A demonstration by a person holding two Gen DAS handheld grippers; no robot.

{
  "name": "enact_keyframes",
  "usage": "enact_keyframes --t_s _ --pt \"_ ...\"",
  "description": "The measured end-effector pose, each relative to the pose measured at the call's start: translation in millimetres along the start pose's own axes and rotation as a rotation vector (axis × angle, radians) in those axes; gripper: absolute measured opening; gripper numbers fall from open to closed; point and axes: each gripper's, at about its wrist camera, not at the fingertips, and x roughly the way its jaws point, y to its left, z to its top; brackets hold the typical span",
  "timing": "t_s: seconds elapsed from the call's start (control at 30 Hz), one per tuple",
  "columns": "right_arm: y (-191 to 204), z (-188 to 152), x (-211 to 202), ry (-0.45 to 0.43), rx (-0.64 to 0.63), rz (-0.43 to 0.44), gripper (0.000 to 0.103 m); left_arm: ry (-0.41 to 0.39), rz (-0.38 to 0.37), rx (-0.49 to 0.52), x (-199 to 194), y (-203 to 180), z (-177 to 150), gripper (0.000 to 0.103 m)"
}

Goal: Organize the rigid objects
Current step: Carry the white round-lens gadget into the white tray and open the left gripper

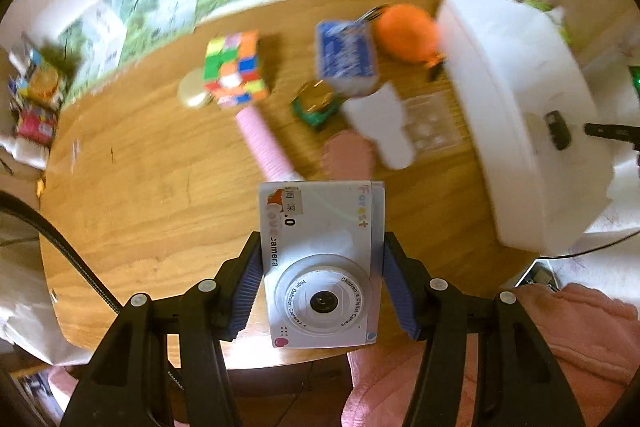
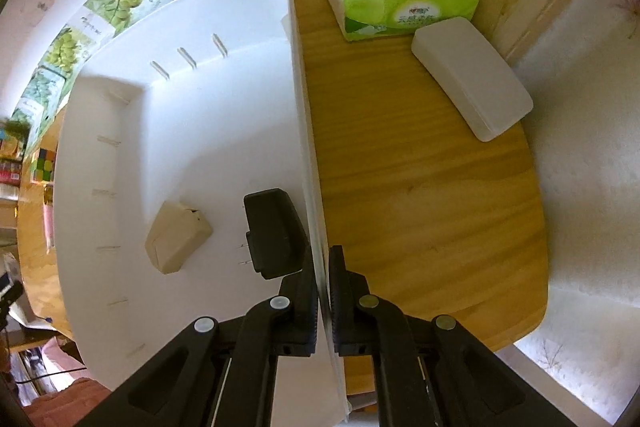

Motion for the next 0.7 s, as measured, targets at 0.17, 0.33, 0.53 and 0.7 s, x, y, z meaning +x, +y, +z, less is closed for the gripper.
enact_keyframes --t_s 0.17,0.33,0.53,0.7 --pt "-6 -6 -4 -0.017 -0.026 0.037 0.004 -0.072 -0.011 0.033 -24 -46 0 0.061" --pt "-8 -12 -6 -0.025 -0.083 0.060 0.004 -0.134 -0.025 0.062 -45 -81 9 0.061" --pt "-11 -15 -8 -0.031 -0.137 0.080 0.004 -0.167 -0.041 0.096 -61 -121 17 0.061" --pt "-9 -13 -7 -0.033 -0.177 0.098 0.006 -0.193 -0.063 0.105 -64 -154 23 0.061"
